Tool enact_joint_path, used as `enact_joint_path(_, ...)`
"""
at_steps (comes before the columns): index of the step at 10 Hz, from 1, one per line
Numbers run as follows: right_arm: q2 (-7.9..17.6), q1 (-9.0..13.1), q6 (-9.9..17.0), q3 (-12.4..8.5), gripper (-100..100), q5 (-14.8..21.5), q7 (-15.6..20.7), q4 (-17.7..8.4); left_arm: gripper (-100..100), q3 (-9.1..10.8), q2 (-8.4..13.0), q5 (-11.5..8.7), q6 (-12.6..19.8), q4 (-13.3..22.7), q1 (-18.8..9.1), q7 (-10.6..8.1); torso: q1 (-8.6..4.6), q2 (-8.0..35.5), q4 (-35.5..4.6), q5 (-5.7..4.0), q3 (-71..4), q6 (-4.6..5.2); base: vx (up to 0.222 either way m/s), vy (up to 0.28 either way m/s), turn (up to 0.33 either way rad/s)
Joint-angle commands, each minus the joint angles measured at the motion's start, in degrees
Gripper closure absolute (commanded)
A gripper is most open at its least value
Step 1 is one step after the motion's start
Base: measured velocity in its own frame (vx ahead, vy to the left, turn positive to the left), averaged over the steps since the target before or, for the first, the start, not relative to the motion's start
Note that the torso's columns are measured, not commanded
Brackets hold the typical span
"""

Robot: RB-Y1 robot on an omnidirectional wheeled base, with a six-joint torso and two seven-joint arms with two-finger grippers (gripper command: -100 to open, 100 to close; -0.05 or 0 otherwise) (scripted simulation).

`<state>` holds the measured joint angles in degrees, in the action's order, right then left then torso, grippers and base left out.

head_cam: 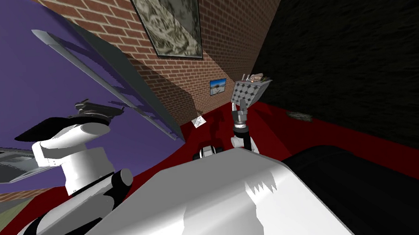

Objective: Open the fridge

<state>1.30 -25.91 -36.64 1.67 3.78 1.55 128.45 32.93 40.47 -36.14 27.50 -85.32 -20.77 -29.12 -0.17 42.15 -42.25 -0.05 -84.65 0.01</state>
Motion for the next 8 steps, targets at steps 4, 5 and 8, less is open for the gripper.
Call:
enact_joint_path(4,0.0,0.0,0.0,0.0,0,0.0,0.0,0.0,-100,4.49,5.7,-4.1,8.2,8.2,-6.7,-2.65,-0.24,0.1,-0.1,-0.21,0.0,0.29,0.068,-0.162,0.054)
enact_joint_path(5,0.0,0.0,0.0,0.0,0,0.0,0.0,0.0,-100,5.26,6.6,-4.7,9.5,9.5,-7.8,-3.10,-0.45,0.1,-0.2,-0.35,0.0,0.41,0.080,-0.170,0.062)
enact_joint_path(8,0.0,0.0,0.0,0.0,0,0.0,0.0,0.0,-100,6.99,8.9,-6.2,12.4,12.1,-10.3,-4.14,-1.04,0.2,-0.3,-0.76,0.0,0.87,0.053,-0.124,0.042)
